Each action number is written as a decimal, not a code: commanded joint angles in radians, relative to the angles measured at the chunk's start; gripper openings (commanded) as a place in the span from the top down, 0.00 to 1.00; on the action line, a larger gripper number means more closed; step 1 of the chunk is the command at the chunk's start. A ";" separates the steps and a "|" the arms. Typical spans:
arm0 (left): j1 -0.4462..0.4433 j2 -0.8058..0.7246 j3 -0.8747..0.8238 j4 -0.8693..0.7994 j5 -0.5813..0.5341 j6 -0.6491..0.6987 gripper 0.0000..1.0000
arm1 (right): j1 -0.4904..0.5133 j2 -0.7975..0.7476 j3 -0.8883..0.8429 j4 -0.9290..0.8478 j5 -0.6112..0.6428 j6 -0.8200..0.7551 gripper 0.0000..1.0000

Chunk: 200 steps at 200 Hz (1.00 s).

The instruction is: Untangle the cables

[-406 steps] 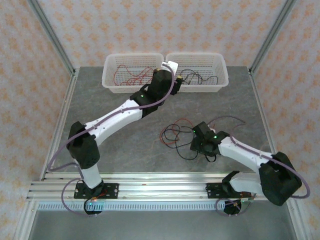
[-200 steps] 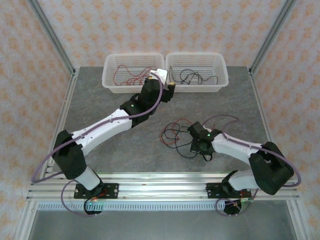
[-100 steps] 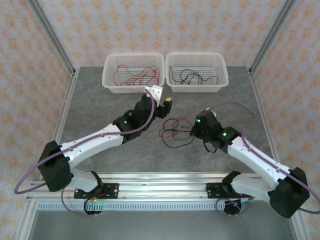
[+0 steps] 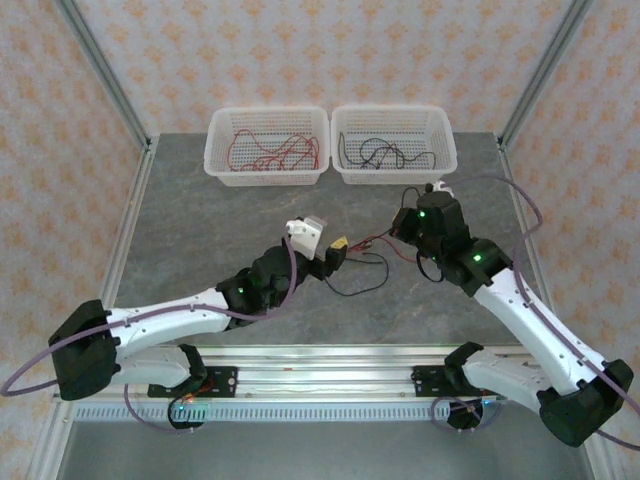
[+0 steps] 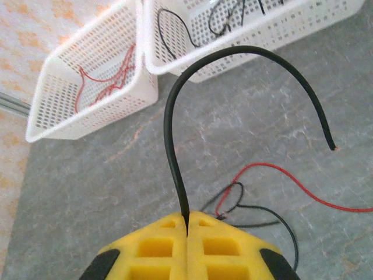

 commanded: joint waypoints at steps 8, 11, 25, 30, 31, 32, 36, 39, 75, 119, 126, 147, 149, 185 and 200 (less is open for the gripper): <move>-0.033 0.081 0.011 0.094 -0.016 0.090 0.25 | -0.008 0.013 0.064 0.005 0.023 -0.019 1.00; -0.036 0.092 0.015 0.097 -0.024 0.098 0.25 | -0.008 0.014 0.068 0.006 0.023 -0.019 1.00; -0.050 0.144 0.023 0.115 -0.052 0.129 0.25 | -0.011 0.018 0.087 0.004 0.020 -0.019 1.00; -0.051 0.161 0.025 0.122 -0.058 0.138 0.25 | -0.011 0.018 0.094 0.003 0.020 -0.019 1.00; -0.050 0.164 0.025 0.123 -0.060 0.139 0.25 | -0.011 0.019 0.095 0.003 0.020 -0.019 1.00; -0.050 0.167 0.025 0.124 -0.060 0.140 0.25 | -0.012 0.019 0.097 0.002 0.020 -0.019 1.00; -0.051 0.178 0.025 0.127 -0.063 0.144 0.26 | -0.013 0.020 0.102 0.001 0.021 -0.018 1.00; -0.051 0.187 0.025 0.130 -0.066 0.147 0.26 | -0.013 0.019 0.106 0.000 0.022 -0.018 1.00; -0.051 0.245 -0.014 0.193 -0.044 0.154 0.29 | -0.016 0.026 0.147 -0.005 0.020 -0.018 1.00; -0.047 0.357 0.000 0.250 -0.049 0.180 0.31 | -0.016 0.031 0.180 -0.003 0.009 -0.013 1.00; -0.039 0.376 -0.003 0.276 -0.049 0.184 0.31 | -0.016 0.031 0.186 -0.004 0.008 -0.013 1.00; -0.001 0.425 0.010 0.309 -0.016 0.185 0.31 | -0.016 0.030 0.205 -0.015 0.009 -0.015 1.00; 0.003 0.429 0.013 0.309 -0.013 0.186 0.31 | -0.016 0.031 0.208 -0.015 0.010 -0.014 1.00; 0.057 0.497 0.056 0.337 0.045 0.179 0.34 | -0.016 0.027 0.257 -0.037 0.015 -0.024 1.00; 0.069 0.523 0.075 0.343 0.058 0.179 0.37 | -0.016 0.027 0.284 -0.047 0.017 -0.028 1.00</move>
